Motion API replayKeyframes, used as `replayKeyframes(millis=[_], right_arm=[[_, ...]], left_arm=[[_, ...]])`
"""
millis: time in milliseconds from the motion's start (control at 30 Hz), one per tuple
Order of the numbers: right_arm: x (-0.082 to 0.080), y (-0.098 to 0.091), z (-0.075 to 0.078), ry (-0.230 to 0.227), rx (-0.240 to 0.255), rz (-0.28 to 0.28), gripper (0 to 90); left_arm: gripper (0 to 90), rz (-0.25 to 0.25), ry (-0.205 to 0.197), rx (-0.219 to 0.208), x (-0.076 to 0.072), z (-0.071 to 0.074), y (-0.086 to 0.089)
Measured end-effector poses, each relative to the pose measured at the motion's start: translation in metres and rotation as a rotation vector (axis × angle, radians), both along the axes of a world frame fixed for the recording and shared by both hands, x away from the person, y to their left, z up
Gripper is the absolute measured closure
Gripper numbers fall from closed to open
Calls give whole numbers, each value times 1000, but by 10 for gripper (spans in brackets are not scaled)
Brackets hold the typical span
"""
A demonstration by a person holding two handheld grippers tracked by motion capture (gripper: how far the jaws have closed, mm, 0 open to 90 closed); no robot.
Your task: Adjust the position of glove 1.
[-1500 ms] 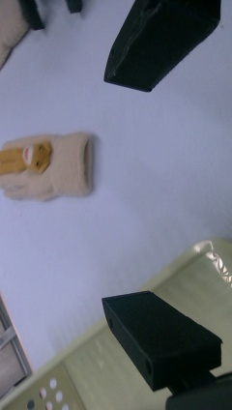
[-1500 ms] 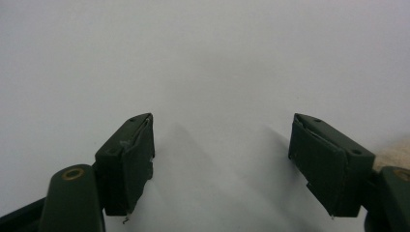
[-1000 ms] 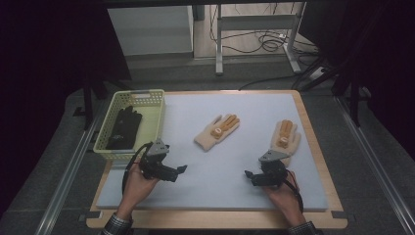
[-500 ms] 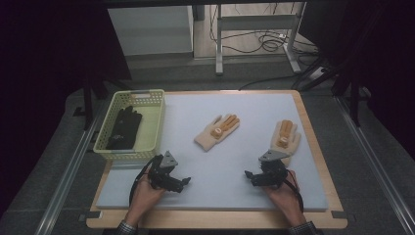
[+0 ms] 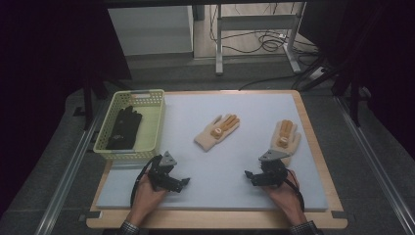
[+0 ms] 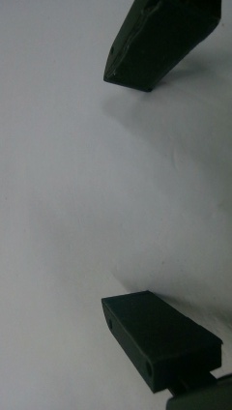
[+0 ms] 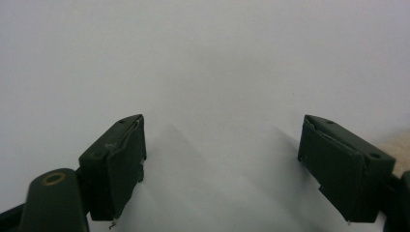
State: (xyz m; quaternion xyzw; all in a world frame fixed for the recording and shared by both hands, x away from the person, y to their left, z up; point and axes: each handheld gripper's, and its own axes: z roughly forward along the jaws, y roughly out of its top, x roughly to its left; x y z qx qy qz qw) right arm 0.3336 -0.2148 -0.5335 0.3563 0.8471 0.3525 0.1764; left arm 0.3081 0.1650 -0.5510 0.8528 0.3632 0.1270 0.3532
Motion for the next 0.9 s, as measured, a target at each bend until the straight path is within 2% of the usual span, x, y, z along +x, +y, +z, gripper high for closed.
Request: replayKeyframes(millis=[33,167,333,500,633,767,900], right_arm=[[0,0,0,0,1,-3,194],[-2,-2,4,8,6,-1,343],[-1,-10,17,12,28,-21,435],[7,-29,37,-21,17,-72,502],[18,-48,48,-61,-16,-120,564],[36,-68,51,-68,-25,-199,561],[56,-82,46,-50,-16,-248,456]], left_arm=[[7,0,0,0,0,0,0],[8,1,-1,0,0,0,0],[9,1,-1,-1,0,0,0],[9,1,0,-1,0,0,0],[9,1,0,-1,0,0,0],[9,2,1,-1,0,0,0],[9,1,1,-2,0,0,0]])
